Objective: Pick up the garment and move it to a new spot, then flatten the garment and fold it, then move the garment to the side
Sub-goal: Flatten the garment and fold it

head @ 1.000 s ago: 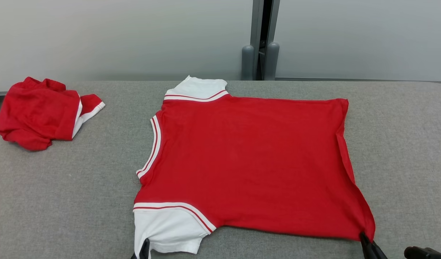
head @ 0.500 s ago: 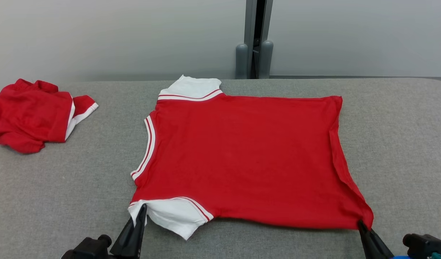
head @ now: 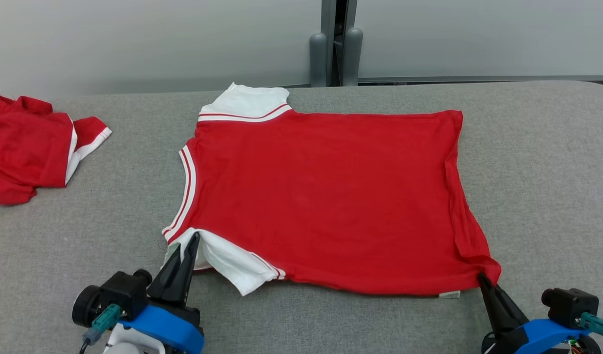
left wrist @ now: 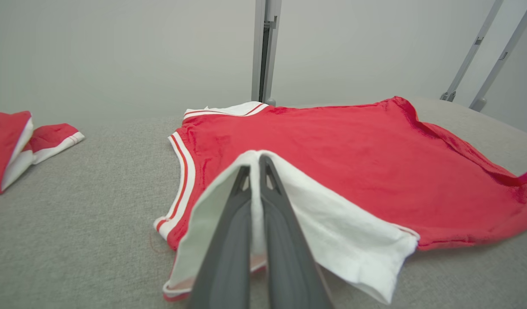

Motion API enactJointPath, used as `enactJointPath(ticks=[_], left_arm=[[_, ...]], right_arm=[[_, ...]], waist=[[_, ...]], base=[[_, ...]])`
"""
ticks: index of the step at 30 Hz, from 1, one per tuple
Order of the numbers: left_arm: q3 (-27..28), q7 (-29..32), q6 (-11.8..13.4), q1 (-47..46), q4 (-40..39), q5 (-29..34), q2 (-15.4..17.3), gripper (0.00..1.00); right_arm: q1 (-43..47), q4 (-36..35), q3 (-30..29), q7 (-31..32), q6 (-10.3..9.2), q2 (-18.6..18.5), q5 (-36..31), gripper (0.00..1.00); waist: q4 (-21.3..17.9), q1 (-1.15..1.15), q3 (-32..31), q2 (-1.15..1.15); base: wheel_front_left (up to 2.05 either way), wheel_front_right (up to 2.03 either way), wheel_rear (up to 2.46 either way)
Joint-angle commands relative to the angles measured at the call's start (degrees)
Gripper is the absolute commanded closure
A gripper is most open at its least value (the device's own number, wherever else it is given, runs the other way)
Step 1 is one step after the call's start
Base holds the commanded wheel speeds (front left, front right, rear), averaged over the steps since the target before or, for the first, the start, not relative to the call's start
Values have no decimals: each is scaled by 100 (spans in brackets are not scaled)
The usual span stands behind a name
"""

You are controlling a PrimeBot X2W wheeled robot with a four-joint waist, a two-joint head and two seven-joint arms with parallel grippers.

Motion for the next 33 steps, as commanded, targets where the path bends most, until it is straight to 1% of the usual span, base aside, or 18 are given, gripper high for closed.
enactJointPath(ticks=[1,15,26,27,28,29,30,31,33], left_arm=[[2,-14,-22,-95,36,8,45,100],[-145,-27,-65,-1166,708,59,251,100],[-193,-29,-80,-1739,1125,38,290,100],[-200,-29,-81,-1751,1152,53,283,100],[-208,-29,-81,-1757,1189,57,270,100],[-210,-29,-82,-1765,1220,55,254,80],[-213,-29,-82,-1780,1237,59,236,11],[-206,-29,-83,-1787,1251,69,221,0],[-199,-29,-83,-1759,1254,103,195,0]], right_arm=[[-71,20,14,15,-2,-40,6,100],[-887,257,140,286,-2,-278,261,100],[-1542,596,317,293,-2,-395,337,100],[-1563,623,333,275,-2,-406,340,75],[-1578,639,354,250,-2,-419,325,7],[-1581,661,368,218,-2,-428,320,0],[-1586,674,373,171,-2,-445,293,0],[-1587,690,371,120,-2,-455,264,0],[-1529,723,353,45,-2,-478,243,0]], waist=[[-17,-1,35,0],[-139,-1,542,0],[-143,-1,806,0],[-138,-1,811,0],[-132,-1,812,0],[-126,-1,812,0],[-116,-1,809,0],[-108,-1,804,0],[-85,-1,772,0]], base=[[0,0,0],[0,0,0],[0,0,0],[0,0,0],[0,0,0],[0,0,0],[0,0,0],[0,0,0],[0,0,0]])
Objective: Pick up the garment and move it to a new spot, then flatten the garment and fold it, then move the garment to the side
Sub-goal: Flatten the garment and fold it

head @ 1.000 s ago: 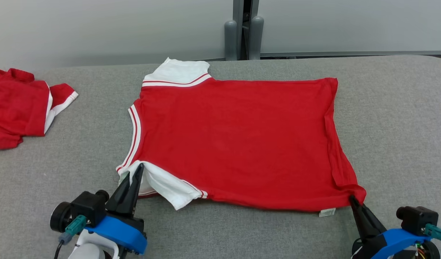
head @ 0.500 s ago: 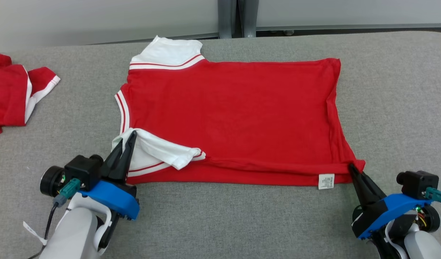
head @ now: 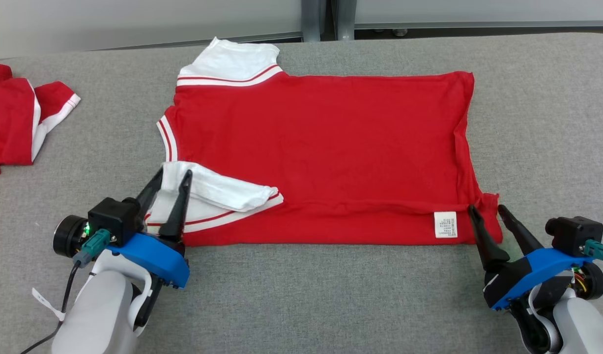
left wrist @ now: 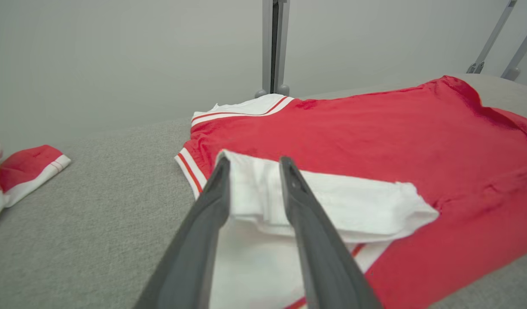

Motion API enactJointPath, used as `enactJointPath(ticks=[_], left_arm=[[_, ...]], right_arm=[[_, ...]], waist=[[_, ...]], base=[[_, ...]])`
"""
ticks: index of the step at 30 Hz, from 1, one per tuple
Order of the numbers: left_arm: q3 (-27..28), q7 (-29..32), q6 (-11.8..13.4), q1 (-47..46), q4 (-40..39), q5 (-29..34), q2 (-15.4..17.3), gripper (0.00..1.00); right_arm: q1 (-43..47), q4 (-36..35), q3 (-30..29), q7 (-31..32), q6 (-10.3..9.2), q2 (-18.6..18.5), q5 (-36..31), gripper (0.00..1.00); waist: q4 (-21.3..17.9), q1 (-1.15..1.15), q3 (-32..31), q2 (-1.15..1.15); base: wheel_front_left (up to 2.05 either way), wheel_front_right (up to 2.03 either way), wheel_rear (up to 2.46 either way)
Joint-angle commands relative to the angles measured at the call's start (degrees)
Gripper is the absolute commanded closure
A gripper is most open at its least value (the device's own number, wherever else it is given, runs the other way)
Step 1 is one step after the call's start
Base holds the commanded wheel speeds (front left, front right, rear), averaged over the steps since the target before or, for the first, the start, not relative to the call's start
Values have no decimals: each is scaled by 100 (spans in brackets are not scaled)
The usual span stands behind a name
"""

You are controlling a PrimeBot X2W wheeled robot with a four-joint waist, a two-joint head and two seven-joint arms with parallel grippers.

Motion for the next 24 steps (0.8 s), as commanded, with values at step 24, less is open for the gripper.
enactJointPath(ticks=[24], left_arm=[[143,-23,-20,865,510,-52,-54,0]], right_arm=[[154,457,-67,-84,-2,-69,-464,0]], waist=[[136,-1,-160,0]], base=[[0,0,0]])
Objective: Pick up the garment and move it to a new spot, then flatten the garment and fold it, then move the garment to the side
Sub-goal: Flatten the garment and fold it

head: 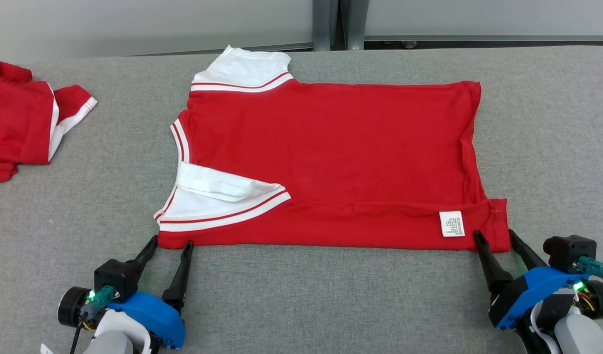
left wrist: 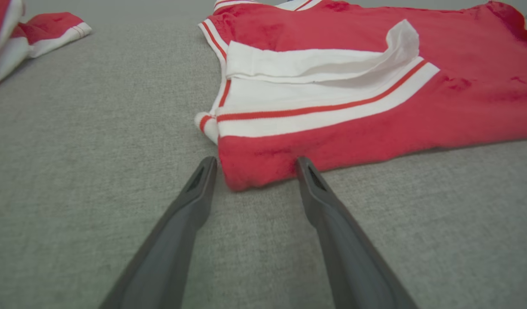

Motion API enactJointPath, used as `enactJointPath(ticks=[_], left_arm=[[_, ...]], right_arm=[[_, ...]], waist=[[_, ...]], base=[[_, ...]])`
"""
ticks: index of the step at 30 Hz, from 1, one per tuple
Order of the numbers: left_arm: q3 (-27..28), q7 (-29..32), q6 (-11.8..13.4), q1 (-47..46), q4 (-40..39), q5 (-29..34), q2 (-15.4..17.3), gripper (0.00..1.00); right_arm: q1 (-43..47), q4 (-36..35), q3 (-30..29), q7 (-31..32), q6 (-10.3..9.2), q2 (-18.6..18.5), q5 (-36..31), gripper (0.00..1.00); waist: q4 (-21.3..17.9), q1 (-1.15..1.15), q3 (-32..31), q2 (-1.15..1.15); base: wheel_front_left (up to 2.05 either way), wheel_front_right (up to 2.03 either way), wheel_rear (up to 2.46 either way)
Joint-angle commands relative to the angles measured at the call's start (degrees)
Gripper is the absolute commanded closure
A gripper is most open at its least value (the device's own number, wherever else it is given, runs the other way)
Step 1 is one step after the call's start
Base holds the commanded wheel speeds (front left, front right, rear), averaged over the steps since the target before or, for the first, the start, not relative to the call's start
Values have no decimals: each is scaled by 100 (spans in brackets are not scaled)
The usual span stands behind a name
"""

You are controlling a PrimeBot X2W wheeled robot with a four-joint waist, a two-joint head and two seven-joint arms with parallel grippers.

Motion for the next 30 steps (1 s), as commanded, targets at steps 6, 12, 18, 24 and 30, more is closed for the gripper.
enactJointPath(ticks=[6,12,18,24,30], left_arm=[[-37,-19,-23,-250,156,-74,-70,0],[-132,-19,-25,-383,237,-169,-122,89],[-37,-19,-26,-133,26,-249,-133,100],[147,-19,-19,413,-361,-247,-223,100],[290,-20,72,1302,-778,-206,-345,100]], right_arm=[[-264,317,218,70,-2,63,-118,0],[-388,480,361,-5,-1,116,-75,100],[-259,556,355,-235,-2,108,15,100],[95,535,299,-353,-2,170,147,100],[699,310,89,-322,-2,214,204,100]], waist=[[-17,0,94,0],[-4,0,76,0],[37,0,-182,0],[76,0,-611,0],[111,0,-970,0]], base=[[0,0,0],[0,0,0],[0,0,0],[0,0,0],[0,0,0]])
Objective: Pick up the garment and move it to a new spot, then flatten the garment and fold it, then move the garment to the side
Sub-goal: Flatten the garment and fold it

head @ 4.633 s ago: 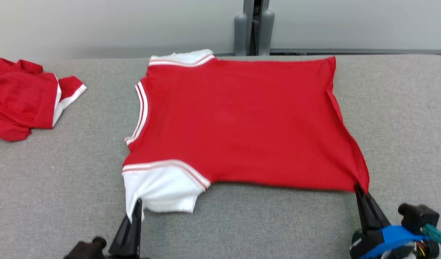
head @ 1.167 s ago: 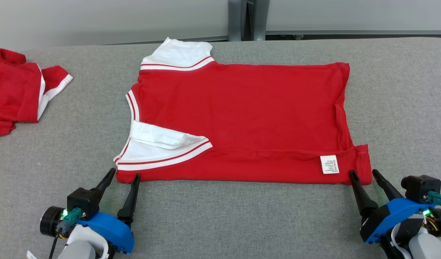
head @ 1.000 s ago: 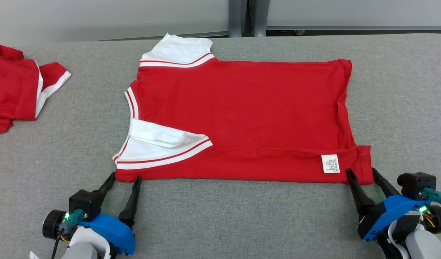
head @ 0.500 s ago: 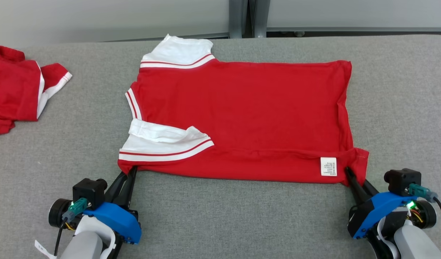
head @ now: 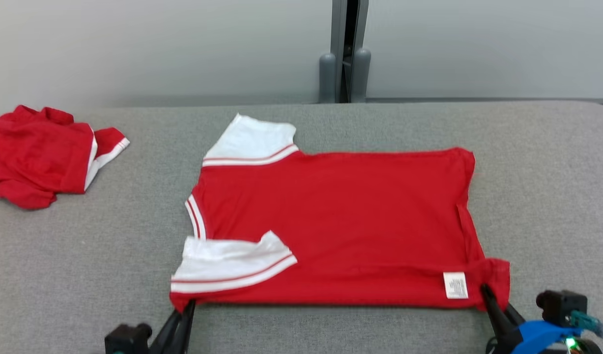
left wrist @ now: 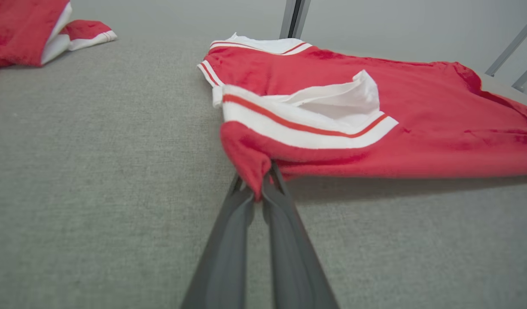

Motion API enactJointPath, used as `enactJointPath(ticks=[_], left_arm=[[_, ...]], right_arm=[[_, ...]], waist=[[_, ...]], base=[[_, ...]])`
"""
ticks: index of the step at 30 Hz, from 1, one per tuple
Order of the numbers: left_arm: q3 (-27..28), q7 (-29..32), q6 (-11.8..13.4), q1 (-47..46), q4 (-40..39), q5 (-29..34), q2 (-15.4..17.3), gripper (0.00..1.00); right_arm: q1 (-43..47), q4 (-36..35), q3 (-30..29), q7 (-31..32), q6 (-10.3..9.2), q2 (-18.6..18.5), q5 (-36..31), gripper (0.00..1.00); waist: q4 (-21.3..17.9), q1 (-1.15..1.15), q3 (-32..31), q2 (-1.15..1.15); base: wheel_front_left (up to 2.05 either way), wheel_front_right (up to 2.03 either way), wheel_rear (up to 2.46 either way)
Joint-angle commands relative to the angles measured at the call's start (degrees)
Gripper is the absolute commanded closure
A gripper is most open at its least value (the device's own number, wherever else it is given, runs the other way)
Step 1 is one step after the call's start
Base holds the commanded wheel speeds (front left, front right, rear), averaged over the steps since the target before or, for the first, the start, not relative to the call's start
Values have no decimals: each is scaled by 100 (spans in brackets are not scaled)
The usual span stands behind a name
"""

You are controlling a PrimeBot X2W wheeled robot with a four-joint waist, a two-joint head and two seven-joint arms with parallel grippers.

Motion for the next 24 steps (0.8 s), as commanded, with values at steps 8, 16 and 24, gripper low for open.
enactJointPath(ticks=[8,16,24], left_arm=[[312,-20,181,1129,-615,-64,-62,100],[278,-19,184,1442,-781,-12,-151,100],[605,-20,337,1332,-1084,116,-129,0]], right_arm=[[1000,-718,-449,377,-5,81,21,100],[1578,-1291,-707,801,-4,325,-75,100],[1415,-1671,-832,505,-3,338,-400,0]], waist=[[64,1,-263,0],[144,1,-268,0],[56,1,-324,0]], base=[[0,0,0],[0,0,0],[0,0,0]])
